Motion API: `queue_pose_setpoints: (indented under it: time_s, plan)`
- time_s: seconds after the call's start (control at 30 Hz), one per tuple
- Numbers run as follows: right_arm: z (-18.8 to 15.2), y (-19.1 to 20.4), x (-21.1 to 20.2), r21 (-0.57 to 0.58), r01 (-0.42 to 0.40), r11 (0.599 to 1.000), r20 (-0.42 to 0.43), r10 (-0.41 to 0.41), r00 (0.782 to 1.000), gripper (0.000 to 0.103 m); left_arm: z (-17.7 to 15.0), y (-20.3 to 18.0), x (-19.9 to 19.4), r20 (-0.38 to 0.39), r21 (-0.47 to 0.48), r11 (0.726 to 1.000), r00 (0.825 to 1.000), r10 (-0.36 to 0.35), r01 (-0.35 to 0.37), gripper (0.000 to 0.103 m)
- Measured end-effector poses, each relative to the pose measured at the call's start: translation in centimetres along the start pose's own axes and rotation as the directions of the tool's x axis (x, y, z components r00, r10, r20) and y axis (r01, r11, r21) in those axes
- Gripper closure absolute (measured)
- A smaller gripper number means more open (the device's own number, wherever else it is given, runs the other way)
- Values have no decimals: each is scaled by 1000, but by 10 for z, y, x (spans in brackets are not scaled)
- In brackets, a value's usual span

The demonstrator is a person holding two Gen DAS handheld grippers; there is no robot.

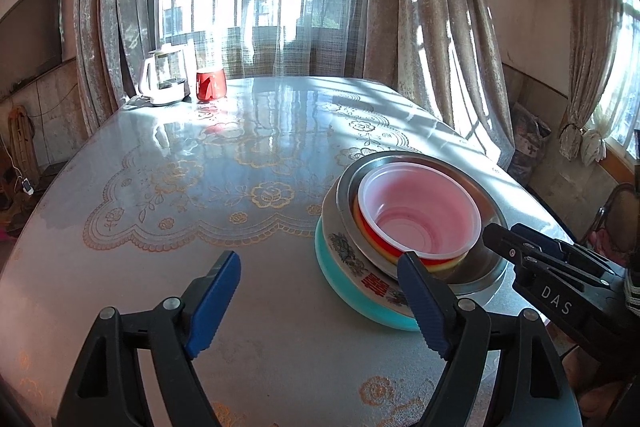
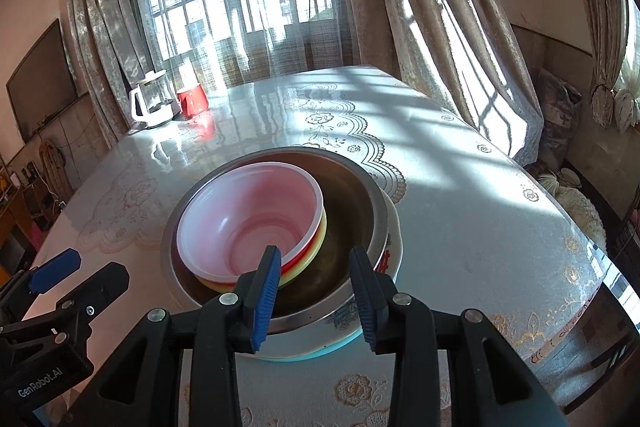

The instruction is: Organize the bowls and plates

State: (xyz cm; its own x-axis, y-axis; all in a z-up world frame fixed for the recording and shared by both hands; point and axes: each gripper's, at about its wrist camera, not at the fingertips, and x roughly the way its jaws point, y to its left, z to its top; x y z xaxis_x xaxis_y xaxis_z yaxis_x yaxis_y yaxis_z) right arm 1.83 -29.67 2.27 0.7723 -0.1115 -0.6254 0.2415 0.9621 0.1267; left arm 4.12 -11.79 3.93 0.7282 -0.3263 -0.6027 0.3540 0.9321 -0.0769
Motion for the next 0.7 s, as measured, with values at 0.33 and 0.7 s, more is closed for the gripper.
queue_pose_setpoints:
  time_s: [0.33, 0.7]
  plan:
    - [-1, 1, 3, 2, 1, 1000, -2, -1, 1000, 67, 0, 0, 0, 1, 2, 1000, 1000, 0, 0, 22]
    - [-4, 0, 3, 8, -3, 1000, -1, 3, 1000, 67, 0, 1, 2, 10, 4, 1000, 1000, -15, 15, 22]
